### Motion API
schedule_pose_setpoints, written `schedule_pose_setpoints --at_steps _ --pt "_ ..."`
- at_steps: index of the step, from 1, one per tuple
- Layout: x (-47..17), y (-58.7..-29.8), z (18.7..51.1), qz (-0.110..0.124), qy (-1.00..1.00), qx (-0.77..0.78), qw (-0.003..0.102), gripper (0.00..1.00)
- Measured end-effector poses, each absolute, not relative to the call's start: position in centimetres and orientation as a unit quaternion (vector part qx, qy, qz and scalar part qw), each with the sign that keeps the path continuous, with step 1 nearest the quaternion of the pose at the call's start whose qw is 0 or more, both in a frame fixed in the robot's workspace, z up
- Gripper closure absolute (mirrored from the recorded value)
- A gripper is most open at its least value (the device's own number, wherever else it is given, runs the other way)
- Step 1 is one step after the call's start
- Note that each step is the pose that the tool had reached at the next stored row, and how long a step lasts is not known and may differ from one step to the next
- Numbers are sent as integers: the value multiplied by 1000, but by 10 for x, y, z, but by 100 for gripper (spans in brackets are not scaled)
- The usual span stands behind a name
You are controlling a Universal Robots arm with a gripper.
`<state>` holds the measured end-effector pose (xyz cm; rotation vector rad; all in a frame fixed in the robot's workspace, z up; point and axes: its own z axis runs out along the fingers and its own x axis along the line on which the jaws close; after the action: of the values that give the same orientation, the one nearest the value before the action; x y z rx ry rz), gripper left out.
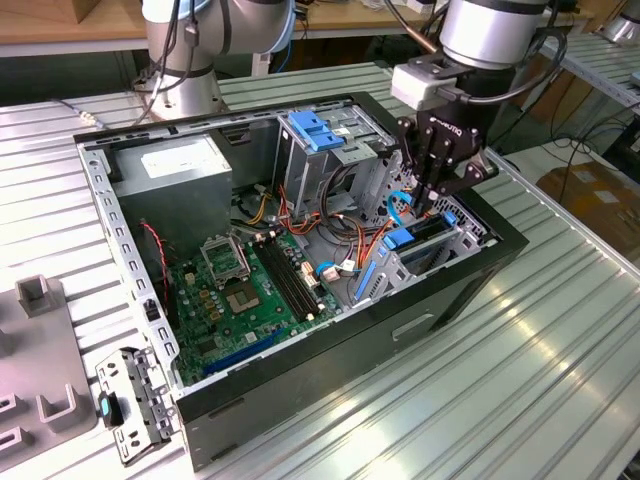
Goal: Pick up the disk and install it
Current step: 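Insert the second disk wire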
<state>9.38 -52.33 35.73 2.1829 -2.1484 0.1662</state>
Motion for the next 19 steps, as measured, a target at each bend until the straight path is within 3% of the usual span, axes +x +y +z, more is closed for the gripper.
schedule_pose_setpoints --at_steps 12,19 --pt "86 -544 354 42 -702 711 -6 84" --pt "86 -548 352 40 -702 711 -11 84"
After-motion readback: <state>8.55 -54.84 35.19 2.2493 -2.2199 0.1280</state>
